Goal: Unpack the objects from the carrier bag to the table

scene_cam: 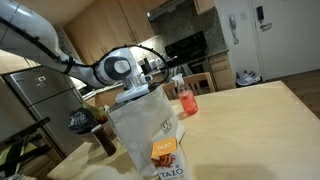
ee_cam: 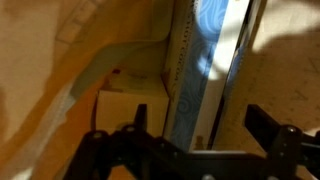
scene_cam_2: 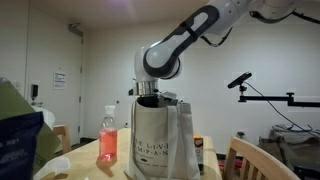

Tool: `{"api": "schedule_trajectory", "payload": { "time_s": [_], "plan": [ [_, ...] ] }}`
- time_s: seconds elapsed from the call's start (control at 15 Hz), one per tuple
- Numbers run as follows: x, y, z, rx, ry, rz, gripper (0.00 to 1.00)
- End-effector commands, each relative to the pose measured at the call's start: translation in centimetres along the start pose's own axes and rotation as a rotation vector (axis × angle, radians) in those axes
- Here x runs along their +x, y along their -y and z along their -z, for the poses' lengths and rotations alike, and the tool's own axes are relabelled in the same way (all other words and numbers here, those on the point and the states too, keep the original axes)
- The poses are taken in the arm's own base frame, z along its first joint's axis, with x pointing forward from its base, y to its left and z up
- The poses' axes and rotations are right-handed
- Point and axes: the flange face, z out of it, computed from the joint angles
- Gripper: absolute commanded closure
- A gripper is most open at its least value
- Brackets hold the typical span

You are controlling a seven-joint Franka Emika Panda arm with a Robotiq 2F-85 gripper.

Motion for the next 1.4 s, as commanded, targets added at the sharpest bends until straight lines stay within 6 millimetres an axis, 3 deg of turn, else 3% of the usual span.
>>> {"api": "schedule_trajectory", "payload": {
  "time_s": [0.0,0.8,1.33],
  "plan": [
    [0.8,-0.7,0.1,-0.006,0.012,0.009,0.00],
    [2.5,-2.2,0.3,0.031,0.012,0.002,0.00],
    [2.2,-1.9,0.0,0.012,0.008,-0.015,0.00]
  ]
}}
